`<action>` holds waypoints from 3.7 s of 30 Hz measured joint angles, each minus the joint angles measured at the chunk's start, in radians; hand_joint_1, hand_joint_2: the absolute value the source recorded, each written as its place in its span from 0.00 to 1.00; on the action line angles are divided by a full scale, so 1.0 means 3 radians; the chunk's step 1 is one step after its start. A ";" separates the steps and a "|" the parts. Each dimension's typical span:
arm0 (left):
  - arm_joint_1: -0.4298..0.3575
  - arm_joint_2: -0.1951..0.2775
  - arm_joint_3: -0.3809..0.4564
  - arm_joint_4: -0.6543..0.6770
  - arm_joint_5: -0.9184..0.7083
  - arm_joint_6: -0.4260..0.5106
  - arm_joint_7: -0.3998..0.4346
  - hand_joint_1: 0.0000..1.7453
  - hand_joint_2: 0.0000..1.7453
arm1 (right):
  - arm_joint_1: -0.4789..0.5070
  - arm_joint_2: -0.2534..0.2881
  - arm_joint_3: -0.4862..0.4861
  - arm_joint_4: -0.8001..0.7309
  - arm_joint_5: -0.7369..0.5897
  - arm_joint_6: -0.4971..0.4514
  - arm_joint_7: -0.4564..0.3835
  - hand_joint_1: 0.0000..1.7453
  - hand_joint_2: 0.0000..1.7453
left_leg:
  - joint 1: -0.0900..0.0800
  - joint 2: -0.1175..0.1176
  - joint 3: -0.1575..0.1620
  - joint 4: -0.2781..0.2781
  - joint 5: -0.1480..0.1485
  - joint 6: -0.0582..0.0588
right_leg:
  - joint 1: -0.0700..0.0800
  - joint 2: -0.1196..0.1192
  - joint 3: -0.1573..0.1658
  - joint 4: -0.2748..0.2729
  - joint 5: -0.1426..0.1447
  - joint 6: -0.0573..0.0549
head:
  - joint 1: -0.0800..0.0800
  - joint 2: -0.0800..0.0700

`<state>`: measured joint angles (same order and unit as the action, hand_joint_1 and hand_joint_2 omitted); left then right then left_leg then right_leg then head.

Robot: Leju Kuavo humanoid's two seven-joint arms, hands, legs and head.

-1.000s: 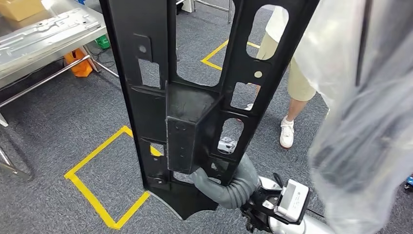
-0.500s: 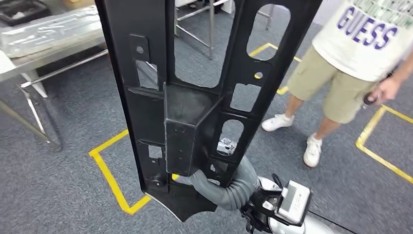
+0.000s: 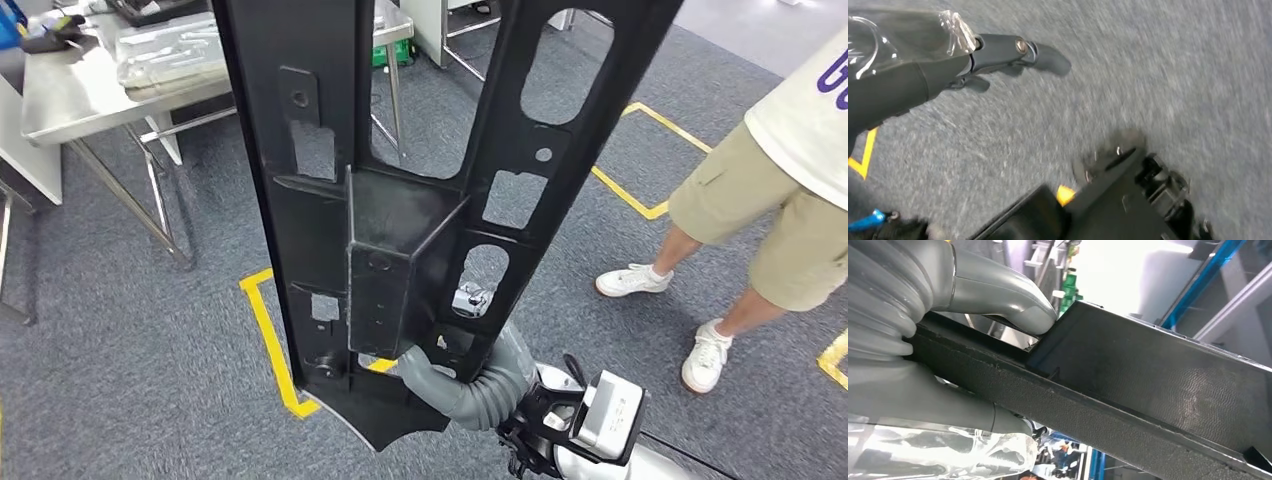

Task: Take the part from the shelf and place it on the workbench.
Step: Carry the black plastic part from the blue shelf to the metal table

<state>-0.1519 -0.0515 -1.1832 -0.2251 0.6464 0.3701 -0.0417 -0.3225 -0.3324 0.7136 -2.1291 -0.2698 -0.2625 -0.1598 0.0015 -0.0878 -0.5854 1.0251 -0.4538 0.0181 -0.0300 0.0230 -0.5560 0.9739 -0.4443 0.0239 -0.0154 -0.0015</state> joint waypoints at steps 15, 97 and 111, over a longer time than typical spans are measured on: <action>0.0001 0.0015 0.0016 0.0000 -0.0005 0.0000 -0.0013 0.00 1.00 | -0.0014 0.0002 -0.0002 -0.0007 -0.0009 -0.0006 -0.0015 1.00 1.00 | -0.0038 0.0354 0.0051 -0.0240 0.0193 0.0136 | 0.0037 -0.0317 0.0111 0.0129 -0.0249 0.0103 | -0.0012 -0.0001; -0.0023 0.0010 0.0031 0.0000 0.0001 0.0048 0.0011 0.00 1.00 | 0.0031 -0.0011 -0.0056 -0.0044 -0.0050 -0.0056 -0.0064 1.00 1.00 | 0.0004 0.0275 -0.0321 0.0804 -0.0381 -0.0034 | 0.0032 -0.0064 -0.0047 -0.0014 0.0039 -0.0032 | -0.0015 0.0000; 0.0014 0.0011 0.0028 0.0000 -0.0014 0.0052 0.0019 0.00 1.00 | 0.0040 -0.0013 -0.0058 -0.0062 -0.0041 -0.0057 -0.0068 1.00 1.00 | -0.0016 0.0275 0.0197 -0.0270 0.0079 0.0182 | 0.0040 -0.0051 -0.0406 0.0812 -0.0378 0.0102 | -0.0008 0.0000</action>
<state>-0.1478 -0.0484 -1.1748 -0.2251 0.6422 0.3857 -0.0359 -0.3105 -0.3364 0.6962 -2.1477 -0.2822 -0.2794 -0.1802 -0.0034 -0.0054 -0.5263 0.9441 -0.4302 0.0727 -0.0181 0.0075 -0.6778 1.2174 -0.5578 0.0544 -0.0178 -0.0015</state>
